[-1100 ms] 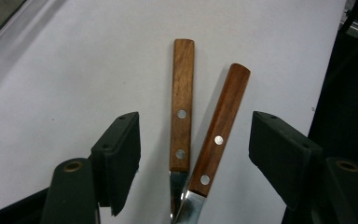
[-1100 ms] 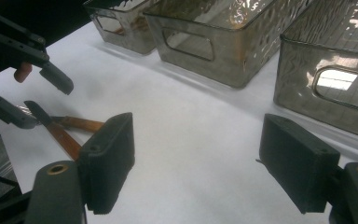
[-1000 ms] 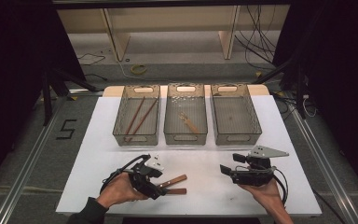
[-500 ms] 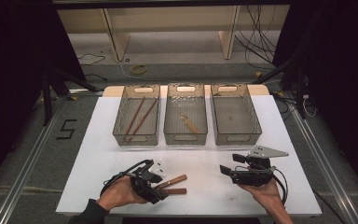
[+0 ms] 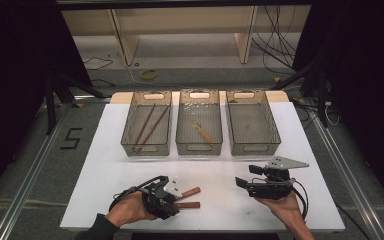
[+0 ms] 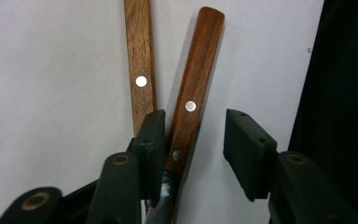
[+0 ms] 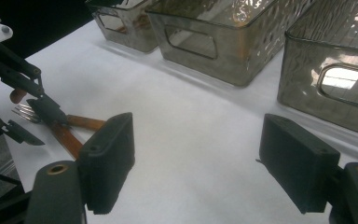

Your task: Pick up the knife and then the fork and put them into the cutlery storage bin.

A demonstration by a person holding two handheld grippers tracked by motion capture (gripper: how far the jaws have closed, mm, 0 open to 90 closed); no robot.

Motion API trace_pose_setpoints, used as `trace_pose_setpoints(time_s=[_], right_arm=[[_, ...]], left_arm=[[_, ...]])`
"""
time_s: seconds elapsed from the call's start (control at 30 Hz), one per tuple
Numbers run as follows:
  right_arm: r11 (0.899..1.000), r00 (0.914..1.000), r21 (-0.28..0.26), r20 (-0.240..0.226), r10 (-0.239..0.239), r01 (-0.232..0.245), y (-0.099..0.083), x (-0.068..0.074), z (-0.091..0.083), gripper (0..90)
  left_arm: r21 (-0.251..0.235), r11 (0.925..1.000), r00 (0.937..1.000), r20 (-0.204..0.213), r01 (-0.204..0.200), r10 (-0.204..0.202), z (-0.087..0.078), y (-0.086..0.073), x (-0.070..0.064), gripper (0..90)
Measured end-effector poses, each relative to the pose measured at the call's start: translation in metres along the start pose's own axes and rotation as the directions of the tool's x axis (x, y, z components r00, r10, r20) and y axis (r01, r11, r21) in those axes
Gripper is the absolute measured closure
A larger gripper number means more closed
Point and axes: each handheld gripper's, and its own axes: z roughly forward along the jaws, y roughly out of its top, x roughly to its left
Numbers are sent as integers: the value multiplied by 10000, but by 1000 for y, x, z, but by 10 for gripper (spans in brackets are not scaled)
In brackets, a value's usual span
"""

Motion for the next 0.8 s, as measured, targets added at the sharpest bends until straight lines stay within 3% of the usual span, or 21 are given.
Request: trace_pose_setpoints(time_s=[0.27, 0.67, 0.8], right_arm=[[10000, 10000, 0, -35, 2, -2, 0, 0, 0, 273], [10000, 10000, 4, -60, -23, 23, 0, 1, 1, 273], [10000, 10000, 20, -44, -15, 16, 0, 1, 1, 273]], left_arm=[[485, 9978, 9988, -144, -451, 458, 8, 1, -4, 644], [654, 9970, 9991, 24, -421, 421, 8, 3, -1, 680], [873, 9929, 9967, -13, -810, 815, 8, 5, -3, 700]])
